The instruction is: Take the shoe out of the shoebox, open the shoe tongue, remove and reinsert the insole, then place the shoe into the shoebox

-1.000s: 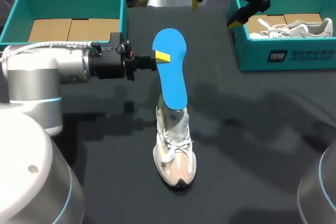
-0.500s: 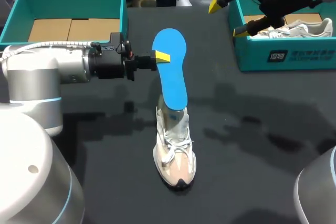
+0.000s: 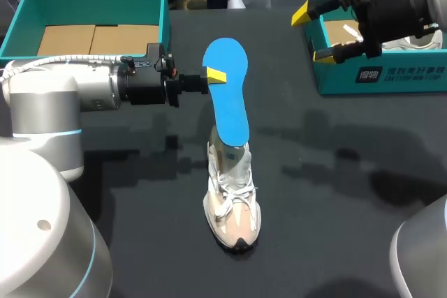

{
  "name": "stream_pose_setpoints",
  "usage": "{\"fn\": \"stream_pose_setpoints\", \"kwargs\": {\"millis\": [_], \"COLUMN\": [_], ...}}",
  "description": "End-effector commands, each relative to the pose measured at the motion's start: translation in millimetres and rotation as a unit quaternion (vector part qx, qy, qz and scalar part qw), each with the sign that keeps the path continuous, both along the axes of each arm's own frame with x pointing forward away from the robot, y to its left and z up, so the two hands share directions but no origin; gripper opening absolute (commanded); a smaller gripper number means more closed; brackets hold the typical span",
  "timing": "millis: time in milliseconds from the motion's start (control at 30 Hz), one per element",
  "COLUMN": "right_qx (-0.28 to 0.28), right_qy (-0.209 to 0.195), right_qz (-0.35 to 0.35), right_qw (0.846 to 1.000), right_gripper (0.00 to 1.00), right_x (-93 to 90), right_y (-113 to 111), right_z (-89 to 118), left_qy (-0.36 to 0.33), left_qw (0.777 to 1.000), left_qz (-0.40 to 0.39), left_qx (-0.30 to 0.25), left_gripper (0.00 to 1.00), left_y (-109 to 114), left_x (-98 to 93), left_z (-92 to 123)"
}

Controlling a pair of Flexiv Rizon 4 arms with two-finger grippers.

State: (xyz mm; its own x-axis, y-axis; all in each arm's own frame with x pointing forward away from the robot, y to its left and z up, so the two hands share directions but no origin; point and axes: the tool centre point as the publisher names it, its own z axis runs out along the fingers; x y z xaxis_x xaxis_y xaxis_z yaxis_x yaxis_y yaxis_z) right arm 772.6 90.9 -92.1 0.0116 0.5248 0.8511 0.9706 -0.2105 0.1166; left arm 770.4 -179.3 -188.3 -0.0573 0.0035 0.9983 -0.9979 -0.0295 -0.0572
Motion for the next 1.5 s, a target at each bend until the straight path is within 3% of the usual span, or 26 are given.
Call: {"fn": "stream_pose_setpoints", "kwargs": {"millis": [33, 667, 1233, 1500], "right_qx": [0.078, 0.136, 0.176, 0.186], "right_qy": [-0.016, -0.016, -0.004, 0.002], "right_qz": [0.013, 0.014, 0.013, 0.018], "right_qw": [0.997, 0.99, 0.984, 0.982], "right_gripper": [1.0, 1.0, 1.0, 1.0], "right_x": [1.6, 0.0, 9.6, 10.5], "right_y": [-4, -20, -26, -27], "right_z": [-10, -41, -62, -67], "left_qy": [0.0, 0.0, 0.0, -0.133], "left_qw": [1.0, 1.0, 1.0, 0.991], "left_qz": [0.0, 0.0, 0.0, -0.003], "left_qx": [0.001, 0.001, 0.001, 0.019], "left_gripper": [0.0, 0.0, 0.0, 0.0], "left_y": [0, 0, 0, 9], "left_x": [-0.3, -0.3, -0.3, 6.7], "left_z": [0, 0, 0, 17]}}
